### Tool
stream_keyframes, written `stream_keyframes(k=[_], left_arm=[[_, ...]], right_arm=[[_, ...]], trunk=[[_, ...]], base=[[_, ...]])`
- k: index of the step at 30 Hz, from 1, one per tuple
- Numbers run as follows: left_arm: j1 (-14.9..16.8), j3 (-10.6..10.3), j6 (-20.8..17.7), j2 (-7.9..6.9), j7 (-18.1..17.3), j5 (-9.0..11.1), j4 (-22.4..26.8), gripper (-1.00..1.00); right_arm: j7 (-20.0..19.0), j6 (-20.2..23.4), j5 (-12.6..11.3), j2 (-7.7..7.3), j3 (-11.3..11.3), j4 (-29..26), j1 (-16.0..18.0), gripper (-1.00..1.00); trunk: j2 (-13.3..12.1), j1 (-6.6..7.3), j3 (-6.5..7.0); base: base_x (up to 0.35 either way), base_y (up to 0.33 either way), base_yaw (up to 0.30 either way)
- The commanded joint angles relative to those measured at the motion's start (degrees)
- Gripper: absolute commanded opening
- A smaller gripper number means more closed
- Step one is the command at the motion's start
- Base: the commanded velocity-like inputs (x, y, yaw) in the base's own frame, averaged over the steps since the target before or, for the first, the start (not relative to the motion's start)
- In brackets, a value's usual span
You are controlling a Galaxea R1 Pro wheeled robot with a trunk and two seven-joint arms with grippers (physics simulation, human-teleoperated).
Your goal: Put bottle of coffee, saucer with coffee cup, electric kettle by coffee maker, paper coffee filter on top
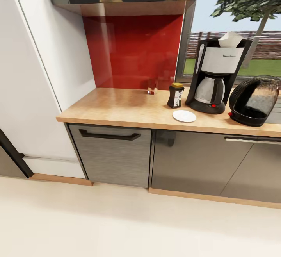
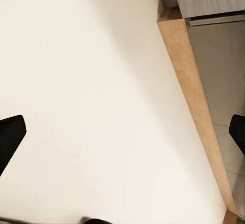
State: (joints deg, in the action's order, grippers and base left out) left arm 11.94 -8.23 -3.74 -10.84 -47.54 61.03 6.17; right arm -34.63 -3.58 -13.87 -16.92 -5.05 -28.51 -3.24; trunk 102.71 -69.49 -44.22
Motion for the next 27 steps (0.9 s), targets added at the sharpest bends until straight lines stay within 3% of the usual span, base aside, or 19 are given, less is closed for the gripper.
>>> stream_keyframes(k=[1, 7, 12, 15, 16, 21, 27], left_arm=[[0.0, -0.3, -0.4, 0.07, -0.2, 0.6, 0.0, 1.0], [0.0, -0.4, -0.4, 0.11, -0.2, 0.6, 0.0, 1.0], [0.0, -0.4, -0.4, 0.12, -0.2, 0.6, -0.1, 1.0], [0.0, -0.4, -0.4, 0.12, -0.2, 0.6, 0.0, 1.0], [0.0, -0.4, -0.5, 0.12, -0.2, 0.6, 0.0, 1.0], [0.0, -0.5, -0.4, 0.12, -0.2, 0.6, -0.1, 1.0], [0.0, -0.5, -0.4, 0.12, -0.2, 0.6, 0.0, 1.0]], right_arm=[[-0.1, -0.9, -0.1, 0.76, 0.1, 2.5, 0.0, 1.0], [-0.1, -1.2, 0.0, 1.26, 0.2, 4.3, 0.0, 1.0], [1.8, -1.2, 0.0, 2.97, 0.2, 11.5, 0.0, 1.0], [5.1, -1.2, -0.1, 4.45, 0.3, 17.7, 0.0, 1.0], [9.1, -1.2, -0.1, 5.59, 0.3, 21.4, 0.0, 1.0], [14.4, -1.2, -0.2, 6.28, 0.2, 23.2, 0.1, 1.0], [16.0, -1.2, -0.3, 6.45, 0.1, 23.7, 0.2, 1.0]], trunk=[[0.0, 0.0, -0.04], [0.0, 0.0, -0.04], [0.0, 0.0, -0.04], [0.0, 0.0, -0.04], [0.0, 0.0, -0.04], [0.0, 0.0, -0.04], [0.0, 0.0, -0.04]], base=[[0.0, 0.0, 0.0], [0.0, 0.0, 0.0], [0.0, 0.0, 0.0], [0.0, 0.0, 0.0], [0.0, 0.0, 0.0], [0.0, 0.0, 0.0], [0.0, 0.0, 0.0]])
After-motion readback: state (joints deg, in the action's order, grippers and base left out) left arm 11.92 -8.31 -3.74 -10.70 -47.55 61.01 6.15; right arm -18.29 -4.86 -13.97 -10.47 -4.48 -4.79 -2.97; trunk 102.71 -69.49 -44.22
